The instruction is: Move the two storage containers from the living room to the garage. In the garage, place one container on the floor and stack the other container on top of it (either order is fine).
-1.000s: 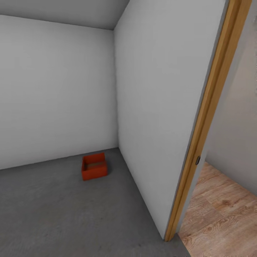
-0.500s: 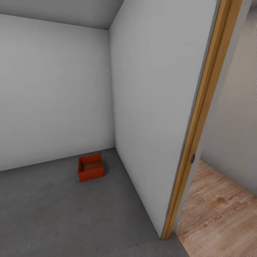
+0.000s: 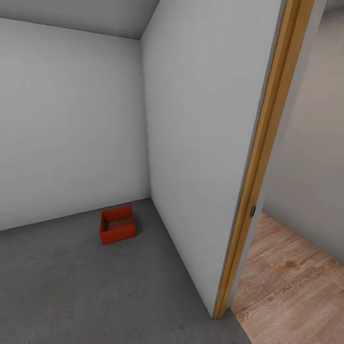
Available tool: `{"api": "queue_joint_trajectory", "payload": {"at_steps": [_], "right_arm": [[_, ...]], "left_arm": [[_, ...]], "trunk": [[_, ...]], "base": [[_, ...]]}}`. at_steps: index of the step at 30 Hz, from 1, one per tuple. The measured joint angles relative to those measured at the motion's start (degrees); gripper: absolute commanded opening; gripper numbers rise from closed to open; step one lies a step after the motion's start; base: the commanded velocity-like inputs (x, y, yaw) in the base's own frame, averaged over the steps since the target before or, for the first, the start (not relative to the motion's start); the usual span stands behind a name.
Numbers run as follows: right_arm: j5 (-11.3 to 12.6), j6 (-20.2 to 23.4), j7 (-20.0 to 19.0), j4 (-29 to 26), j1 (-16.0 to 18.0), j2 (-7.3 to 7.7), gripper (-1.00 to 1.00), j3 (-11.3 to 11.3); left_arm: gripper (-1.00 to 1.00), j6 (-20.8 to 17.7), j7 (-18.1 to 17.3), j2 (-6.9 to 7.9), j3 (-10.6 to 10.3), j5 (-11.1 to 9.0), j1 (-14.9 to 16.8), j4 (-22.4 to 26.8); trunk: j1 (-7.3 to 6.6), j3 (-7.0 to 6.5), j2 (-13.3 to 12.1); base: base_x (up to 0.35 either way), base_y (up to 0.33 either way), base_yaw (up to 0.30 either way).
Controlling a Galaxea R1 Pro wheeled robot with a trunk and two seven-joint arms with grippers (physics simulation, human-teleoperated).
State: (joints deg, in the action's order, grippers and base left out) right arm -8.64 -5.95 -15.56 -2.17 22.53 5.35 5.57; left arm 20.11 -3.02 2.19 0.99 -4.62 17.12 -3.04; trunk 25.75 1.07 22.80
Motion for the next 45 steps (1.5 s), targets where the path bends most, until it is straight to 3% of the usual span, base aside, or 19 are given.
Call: {"api": "queue_joint_trajectory", "payload": {"at_steps": [18, 35, 45], "right_arm": [[0.0, 0.0, 0.0, 0.0, 0.0, 0.0, 1.0, 0.0], [0.0, 0.0, 0.0, -0.01, -0.01, 0.0, 1.0, 0.01], [0.0, 0.0, 0.0, 0.0, -0.01, 0.0, 1.0, 0.0]], "left_arm": [[1.0, 0.0, 0.0, 0.0, 0.0, 0.0, 0.0, -0.03], [1.0, -0.08, 0.0, 0.24, 0.0, 0.0, 0.02, -0.04], [1.0, -0.09, 0.0, 0.43, 0.0, 0.0, 0.02, -0.05]], "trunk": [[0.0, 0.0, 0.0], [0.0, 0.0, 0.0], [-0.03, 0.0, 0.01]], "base": [[0.0, 0.0, -0.026], [0.006, 0.0, -0.261], [0.274, 0.0, -0.275]]}}
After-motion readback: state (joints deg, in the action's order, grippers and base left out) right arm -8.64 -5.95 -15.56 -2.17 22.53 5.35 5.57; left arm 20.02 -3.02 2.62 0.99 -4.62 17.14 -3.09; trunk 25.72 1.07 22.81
